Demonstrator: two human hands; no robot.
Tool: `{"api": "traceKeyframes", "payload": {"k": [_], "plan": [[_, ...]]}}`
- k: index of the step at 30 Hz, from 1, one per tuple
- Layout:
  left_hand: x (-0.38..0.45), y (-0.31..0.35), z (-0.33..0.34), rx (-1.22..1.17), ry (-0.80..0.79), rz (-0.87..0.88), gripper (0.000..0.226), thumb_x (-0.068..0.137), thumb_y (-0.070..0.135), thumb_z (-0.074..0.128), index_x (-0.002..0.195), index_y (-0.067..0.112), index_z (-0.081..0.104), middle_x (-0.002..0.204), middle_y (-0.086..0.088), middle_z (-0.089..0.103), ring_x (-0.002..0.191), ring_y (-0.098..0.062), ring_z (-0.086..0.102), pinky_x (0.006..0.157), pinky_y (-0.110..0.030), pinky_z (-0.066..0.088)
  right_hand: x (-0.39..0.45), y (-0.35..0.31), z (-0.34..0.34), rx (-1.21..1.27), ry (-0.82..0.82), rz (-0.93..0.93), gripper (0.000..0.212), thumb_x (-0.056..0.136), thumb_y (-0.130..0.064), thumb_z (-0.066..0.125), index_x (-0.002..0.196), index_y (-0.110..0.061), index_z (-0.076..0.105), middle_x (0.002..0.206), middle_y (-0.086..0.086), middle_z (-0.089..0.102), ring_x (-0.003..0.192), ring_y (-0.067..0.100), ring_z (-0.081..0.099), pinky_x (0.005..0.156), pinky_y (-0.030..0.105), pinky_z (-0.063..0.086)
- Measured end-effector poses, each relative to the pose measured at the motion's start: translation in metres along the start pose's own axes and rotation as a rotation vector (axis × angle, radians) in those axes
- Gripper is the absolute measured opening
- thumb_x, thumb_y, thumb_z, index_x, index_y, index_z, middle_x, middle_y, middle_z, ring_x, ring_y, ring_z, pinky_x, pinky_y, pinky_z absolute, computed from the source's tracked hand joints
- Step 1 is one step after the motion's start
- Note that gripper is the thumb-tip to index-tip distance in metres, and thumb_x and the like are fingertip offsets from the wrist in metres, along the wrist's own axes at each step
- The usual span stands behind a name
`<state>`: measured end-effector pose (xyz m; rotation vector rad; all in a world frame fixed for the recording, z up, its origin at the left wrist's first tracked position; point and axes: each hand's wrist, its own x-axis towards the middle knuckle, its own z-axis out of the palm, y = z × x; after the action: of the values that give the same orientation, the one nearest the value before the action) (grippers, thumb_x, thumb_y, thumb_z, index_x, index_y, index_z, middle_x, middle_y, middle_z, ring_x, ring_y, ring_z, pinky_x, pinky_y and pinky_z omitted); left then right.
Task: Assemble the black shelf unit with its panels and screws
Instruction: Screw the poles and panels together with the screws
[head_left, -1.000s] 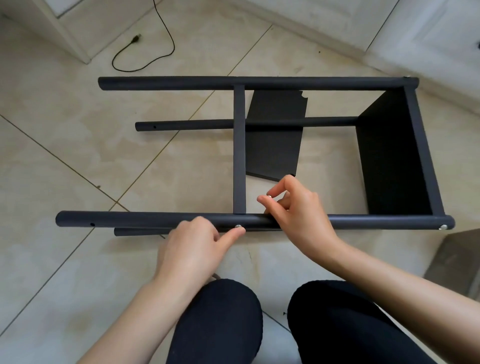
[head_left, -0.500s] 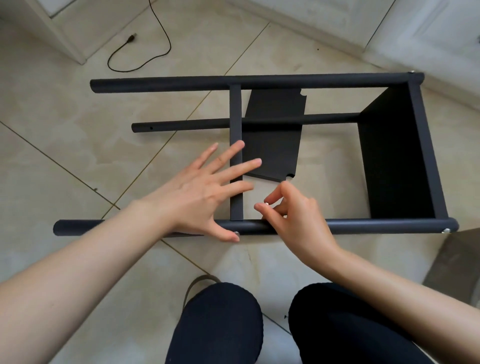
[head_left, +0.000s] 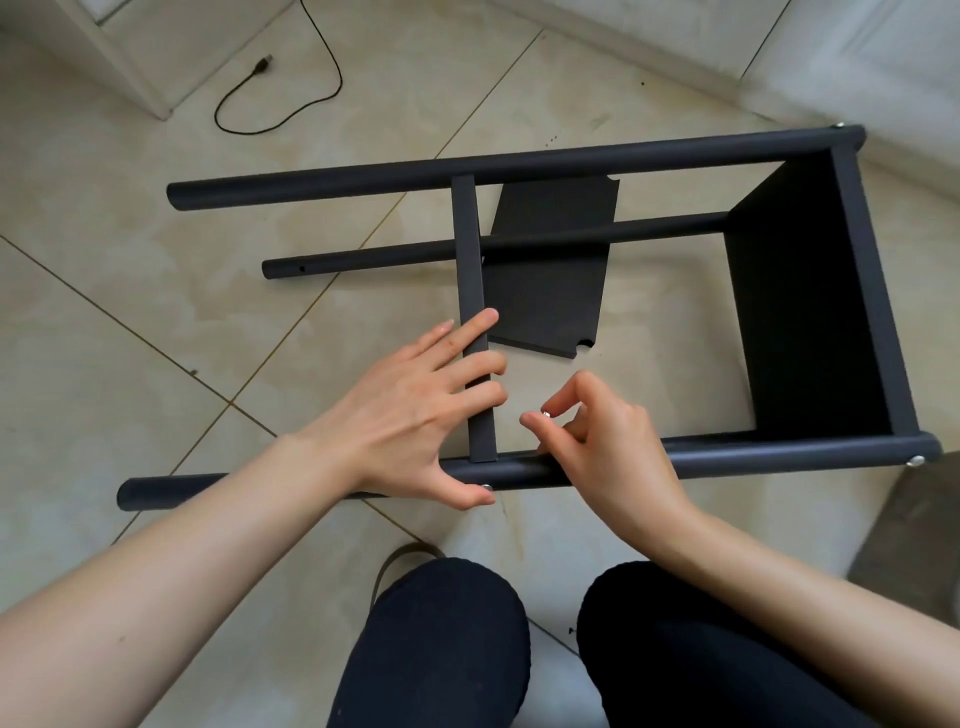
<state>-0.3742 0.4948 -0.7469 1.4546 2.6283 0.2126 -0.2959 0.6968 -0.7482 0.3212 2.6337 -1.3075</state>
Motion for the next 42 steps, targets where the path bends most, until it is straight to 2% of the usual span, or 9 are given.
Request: {"api": "traceKeyframes", "payload": {"k": [6, 9, 13, 19, 23, 28, 33, 38, 42], "plan": [[-0.01, 0.005, 0.005, -0.123, 0.021, -0.056, 0.076, 0.077, 0.077, 0.056, 0.127, 0.02, 0.059, 0.155, 0.0, 0.041, 0.156, -0.023, 0.006, 0.123, -0.044, 0.019, 0.025, -0.003, -0.015, -0.063, -0.302, 0.133, 0.022, 0.089, -0.037, 0.071, 0.079, -0.021, 0.059, 0.068, -0.004, 0.074, 0.056, 0.003, 0.064, 0.049, 0.017, 0.046], [-0.012, 0.006, 0.009, -0.2, 0.035, -0.083, 0.073, 0.078, 0.075, 0.061, 0.126, 0.021, 0.058, 0.16, 0.003, 0.034, 0.156, -0.02, 0.002, 0.12, -0.039, 0.02, 0.041, -0.003, -0.021, 0.088, -0.421, 0.207, 0.016, 0.092, -0.026, 0.069, 0.083, -0.013, 0.066, 0.069, -0.005, 0.075, 0.061, 0.006, 0.066, 0.07, 0.025, 0.056], [-0.013, 0.007, 0.012, -0.3, 0.074, -0.114, 0.069, 0.077, 0.071, 0.067, 0.123, 0.02, 0.058, 0.162, 0.005, 0.031, 0.156, -0.021, 0.002, 0.109, -0.038, 0.038, 0.062, -0.005, -0.026, 0.075, -0.559, 0.187, 0.012, 0.091, -0.023, 0.07, 0.081, -0.016, 0.067, 0.066, -0.005, 0.073, 0.056, -0.001, 0.06, 0.055, 0.014, 0.05], [-0.012, 0.008, 0.013, -0.366, 0.083, -0.117, 0.066, 0.077, 0.069, 0.068, 0.123, 0.025, 0.055, 0.161, 0.007, 0.031, 0.156, -0.021, 0.003, 0.104, -0.039, 0.044, 0.082, -0.002, -0.017, 0.21, -0.784, 0.321, 0.006, 0.09, -0.018, 0.071, 0.091, -0.012, 0.072, 0.086, 0.004, 0.076, 0.079, 0.01, 0.065, 0.077, 0.029, 0.061], [-0.012, 0.007, 0.014, -0.319, 0.101, -0.095, 0.067, 0.077, 0.07, 0.067, 0.126, 0.026, 0.056, 0.159, 0.006, 0.035, 0.156, -0.022, 0.006, 0.112, -0.035, 0.031, 0.089, 0.002, -0.007, 0.42, -0.834, 0.367, 0.008, 0.092, -0.011, 0.068, 0.085, -0.01, 0.071, 0.09, 0.012, 0.076, 0.067, 0.009, 0.064, 0.068, 0.021, 0.056], [-0.013, 0.008, 0.012, -0.256, 0.099, -0.112, 0.073, 0.076, 0.072, 0.066, 0.129, 0.02, 0.06, 0.157, 0.003, 0.04, 0.156, -0.023, 0.008, 0.122, -0.042, 0.021, 0.095, 0.001, 0.006, 0.399, -0.931, 0.371, 0.004, 0.091, -0.004, 0.066, 0.089, -0.007, 0.066, 0.082, 0.007, 0.074, 0.066, 0.009, 0.066, 0.067, 0.02, 0.055], [-0.013, 0.008, 0.011, -0.268, 0.088, -0.119, 0.07, 0.076, 0.071, 0.067, 0.123, 0.019, 0.063, 0.157, 0.003, 0.04, 0.156, -0.023, 0.008, 0.122, -0.042, 0.022, 0.093, 0.002, 0.012, 0.298, -0.983, 0.339, 0.024, 0.089, -0.005, 0.068, 0.111, 0.006, 0.065, 0.088, 0.007, 0.072, 0.074, 0.013, 0.066, 0.073, 0.024, 0.054], [-0.012, 0.008, 0.012, -0.275, 0.086, -0.115, 0.068, 0.076, 0.072, 0.065, 0.123, 0.022, 0.062, 0.157, 0.005, 0.039, 0.156, -0.021, 0.008, 0.115, -0.036, 0.028, 0.092, 0.0, 0.011, 0.266, -0.992, 0.276, 0.004, 0.089, -0.009, 0.068, 0.093, -0.01, 0.069, 0.08, -0.001, 0.07, 0.069, 0.007, 0.062, 0.07, 0.024, 0.051], [-0.012, 0.007, 0.013, -0.279, 0.081, -0.114, 0.068, 0.076, 0.073, 0.065, 0.122, 0.023, 0.062, 0.158, 0.006, 0.038, 0.156, -0.021, 0.007, 0.111, -0.034, 0.03, 0.092, 0.001, 0.013, 0.314, -0.984, 0.282, 0.011, 0.09, -0.003, 0.066, 0.1, -0.001, 0.069, 0.085, 0.005, 0.069, 0.071, 0.01, 0.061, 0.072, 0.023, 0.051]]}}
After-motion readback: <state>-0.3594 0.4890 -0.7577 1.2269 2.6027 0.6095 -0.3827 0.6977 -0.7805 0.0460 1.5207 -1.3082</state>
